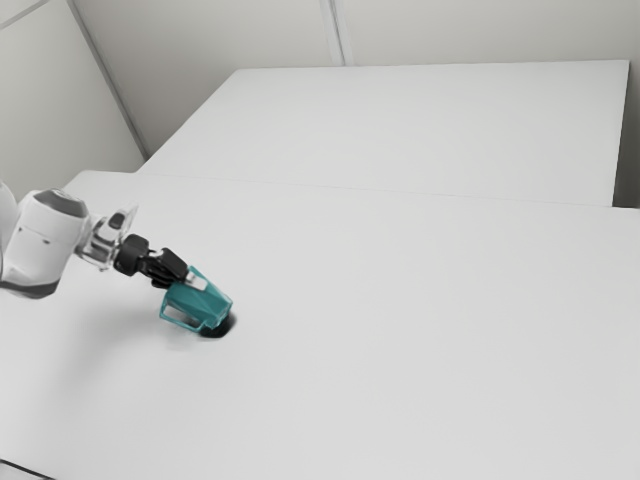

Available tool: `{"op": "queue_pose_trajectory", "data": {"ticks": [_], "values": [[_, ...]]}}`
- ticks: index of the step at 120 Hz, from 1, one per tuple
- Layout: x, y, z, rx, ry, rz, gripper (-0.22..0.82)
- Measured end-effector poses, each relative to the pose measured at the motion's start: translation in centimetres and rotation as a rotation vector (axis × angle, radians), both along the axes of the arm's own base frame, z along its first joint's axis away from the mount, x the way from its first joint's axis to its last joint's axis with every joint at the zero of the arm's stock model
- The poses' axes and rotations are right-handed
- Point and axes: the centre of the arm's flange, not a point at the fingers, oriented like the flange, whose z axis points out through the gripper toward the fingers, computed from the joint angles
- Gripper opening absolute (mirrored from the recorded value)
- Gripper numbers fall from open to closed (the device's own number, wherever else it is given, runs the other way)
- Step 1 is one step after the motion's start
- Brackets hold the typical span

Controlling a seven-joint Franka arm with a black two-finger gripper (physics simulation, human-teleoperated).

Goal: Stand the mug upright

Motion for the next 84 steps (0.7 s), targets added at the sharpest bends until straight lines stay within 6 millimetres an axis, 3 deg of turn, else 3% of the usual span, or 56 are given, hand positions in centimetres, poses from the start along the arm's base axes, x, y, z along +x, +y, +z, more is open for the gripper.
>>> {"op": "queue_pose_trajectory", "data": {"ticks": [13,20,41,64,84], "values": [[1.7,-1.7,1.9,0.004,-0.032,-0.043,-0.13],[3.4,-2.5,4.0,0.056,-0.060,-0.097,-0.14],[7.7,-4.2,9.0,0.452,-0.104,-0.300,-0.15],[8.8,-1.6,7.6,0.835,-0.094,-0.354,-0.15],[9.1,-0.2,5.7,0.966,-0.069,-0.324,-0.15]]}}
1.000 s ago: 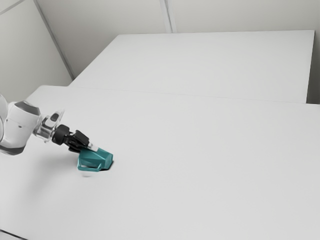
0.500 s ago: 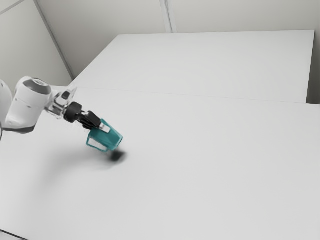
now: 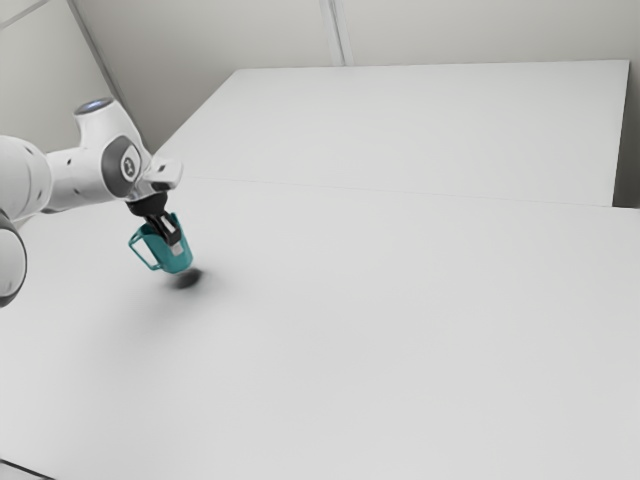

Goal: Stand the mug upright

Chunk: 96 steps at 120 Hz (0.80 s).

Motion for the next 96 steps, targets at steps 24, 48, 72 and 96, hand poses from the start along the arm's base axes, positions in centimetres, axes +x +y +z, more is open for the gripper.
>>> {"op": "queue_pose_trajectory", "data": {"ticks": [24,48,72,96], "values": [[-0.5,0.5,-1.5,0.030,-0.036,0.081,-0.15],[-0.9,1.1,-2.4,0.003,-0.082,0.191,-0.15],[-1.4,1.4,-3.1,-0.024,-0.096,0.267,0.17],[-1.2,1.3,-2.5,-0.034,-0.111,0.302,0.44]]}}
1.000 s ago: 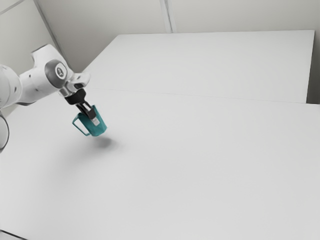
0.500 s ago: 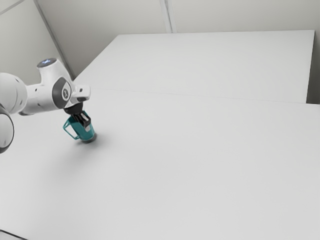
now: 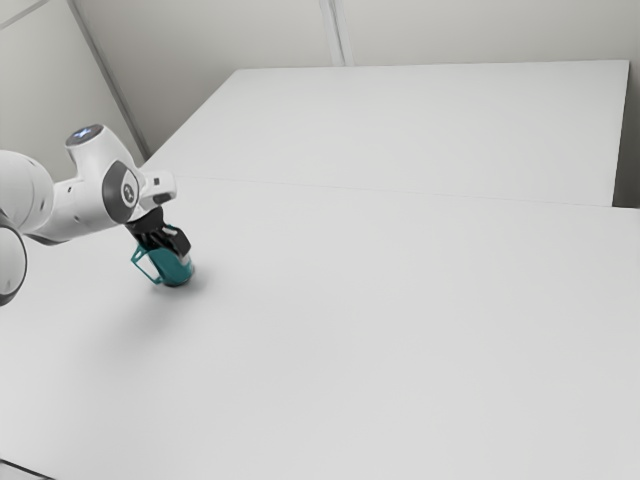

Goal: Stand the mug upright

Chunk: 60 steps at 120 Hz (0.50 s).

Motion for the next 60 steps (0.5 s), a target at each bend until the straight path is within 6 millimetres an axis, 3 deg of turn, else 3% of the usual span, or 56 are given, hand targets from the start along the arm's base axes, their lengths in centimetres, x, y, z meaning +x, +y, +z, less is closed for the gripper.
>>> {"op": "queue_pose_trajectory", "data": {"ticks": [17,29,38,49,60], "values": [[1.3,-0.4,4.0,0.018,-0.033,-0.017,0.52],[2.8,-0.5,8.7,0.050,-0.051,-0.045,0.55],[4.0,-1.2,13.8,0.080,-0.063,-0.073,0.57],[3.6,-3.3,19.2,0.073,-0.023,-0.081,0.58],[1.2,-7.5,23.1,0.029,0.052,-0.103,0.59]]}}
